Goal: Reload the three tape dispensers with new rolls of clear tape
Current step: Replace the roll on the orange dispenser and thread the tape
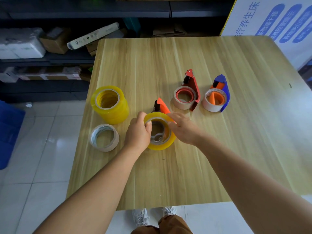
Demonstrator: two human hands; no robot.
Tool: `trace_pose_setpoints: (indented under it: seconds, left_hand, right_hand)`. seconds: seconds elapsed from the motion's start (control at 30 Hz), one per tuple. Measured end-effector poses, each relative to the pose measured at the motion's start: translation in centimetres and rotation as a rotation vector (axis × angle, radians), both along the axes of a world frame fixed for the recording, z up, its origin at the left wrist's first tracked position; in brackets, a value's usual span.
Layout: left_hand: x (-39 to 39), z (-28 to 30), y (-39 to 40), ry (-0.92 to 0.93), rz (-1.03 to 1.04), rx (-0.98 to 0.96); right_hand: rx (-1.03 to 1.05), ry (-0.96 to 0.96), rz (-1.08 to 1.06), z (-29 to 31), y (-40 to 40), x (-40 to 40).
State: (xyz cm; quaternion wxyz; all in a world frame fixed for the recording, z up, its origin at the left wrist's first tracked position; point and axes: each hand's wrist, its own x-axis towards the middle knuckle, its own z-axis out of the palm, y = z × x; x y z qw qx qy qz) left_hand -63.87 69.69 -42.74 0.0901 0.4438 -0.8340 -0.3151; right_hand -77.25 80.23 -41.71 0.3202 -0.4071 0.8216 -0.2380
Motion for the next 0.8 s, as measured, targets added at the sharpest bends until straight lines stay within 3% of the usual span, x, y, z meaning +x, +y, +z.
trace_pose_setpoints:
  seconds: [0.07,0.2,0.27,0.5,0.8]
  left_hand:
    - [-0.1,0.0,-0.6,0.045,-0.008,0.047]
    - [-0.3,0.2,-1.8,0.146,0.078,0.362]
    - [-0.6,0.1,-2.2,0.172,0.093,0.430]
    - [-1.7,-0.6,-3.1,0.115,0.086,0.401]
    - [-1.9,-2.7,-1.7,0.124,0.117,0.385]
  right_hand:
    - [0.009,0.014,0.007,-0.2,-0.2,0.2]
    - [-0.003,0.013,-0.035,-0.3,-0.8,0.2]
    - [0.016,0.025,-0.028,-0.2,-1.0,0.1]
    - [0.120,0.218,-0.030,-0.2,-2.7,-0.3]
    - [0.229,0.291,0.067,-1.3,-2.6,-1.0]
